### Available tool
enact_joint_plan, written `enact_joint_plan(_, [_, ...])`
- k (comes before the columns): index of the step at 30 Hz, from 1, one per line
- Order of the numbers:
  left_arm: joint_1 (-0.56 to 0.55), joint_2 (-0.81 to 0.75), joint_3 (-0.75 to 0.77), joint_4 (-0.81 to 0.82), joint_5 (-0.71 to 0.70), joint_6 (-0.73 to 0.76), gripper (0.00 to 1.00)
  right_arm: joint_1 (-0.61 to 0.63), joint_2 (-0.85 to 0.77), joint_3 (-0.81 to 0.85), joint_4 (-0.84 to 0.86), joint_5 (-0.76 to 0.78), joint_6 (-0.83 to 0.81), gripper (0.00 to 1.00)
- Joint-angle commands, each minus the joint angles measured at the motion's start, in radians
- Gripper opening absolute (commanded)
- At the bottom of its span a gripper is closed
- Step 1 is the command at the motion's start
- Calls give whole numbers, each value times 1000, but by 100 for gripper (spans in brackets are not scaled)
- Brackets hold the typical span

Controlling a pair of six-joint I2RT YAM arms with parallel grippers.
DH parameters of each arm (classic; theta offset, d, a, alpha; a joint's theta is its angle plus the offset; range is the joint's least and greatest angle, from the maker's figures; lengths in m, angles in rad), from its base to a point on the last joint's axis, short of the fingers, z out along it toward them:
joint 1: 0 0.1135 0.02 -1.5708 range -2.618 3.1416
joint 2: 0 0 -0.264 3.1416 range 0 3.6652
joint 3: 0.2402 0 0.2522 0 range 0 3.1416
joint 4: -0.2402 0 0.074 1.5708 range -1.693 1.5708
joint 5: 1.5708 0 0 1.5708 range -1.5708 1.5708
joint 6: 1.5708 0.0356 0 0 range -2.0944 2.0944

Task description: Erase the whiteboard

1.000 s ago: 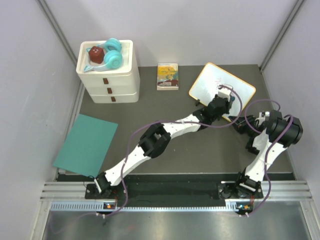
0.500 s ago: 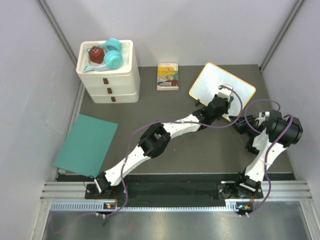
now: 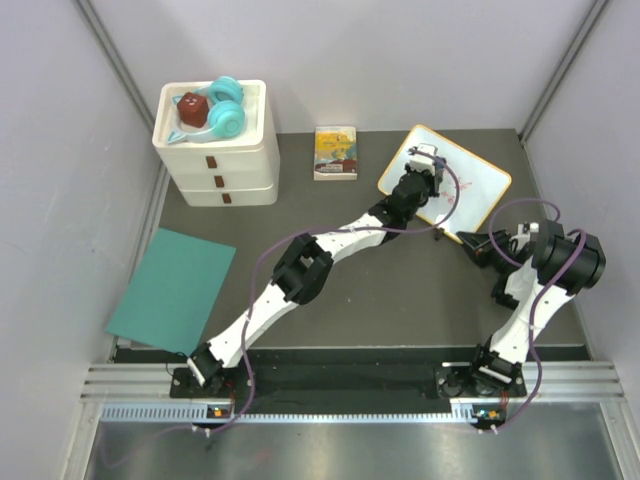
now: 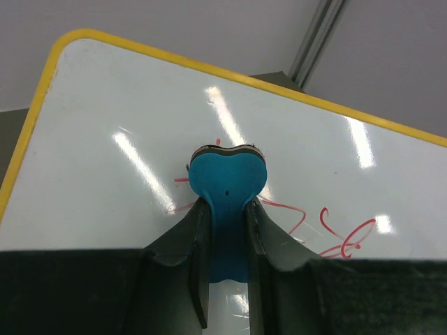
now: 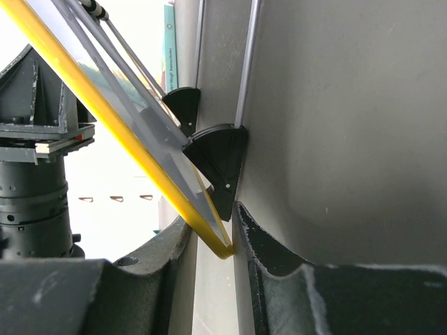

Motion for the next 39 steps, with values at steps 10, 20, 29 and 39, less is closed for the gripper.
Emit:
enact_joint_plan(10, [-68, 26, 16, -70, 233, -13, 0, 2, -5, 0, 28, 6, 20, 0])
enact_joint_plan(20, [-105, 3, -20, -190, 267, 228, 0, 2, 3, 3, 35, 4, 26, 0])
enact_joint_plan(29, [-21, -25, -80, -106, 94, 207, 0, 2, 4, 1, 43, 3, 26, 0])
enact_joint_plan(39, [74, -15, -45, -90, 64, 127, 0, 2, 8, 1, 52, 1, 29, 0])
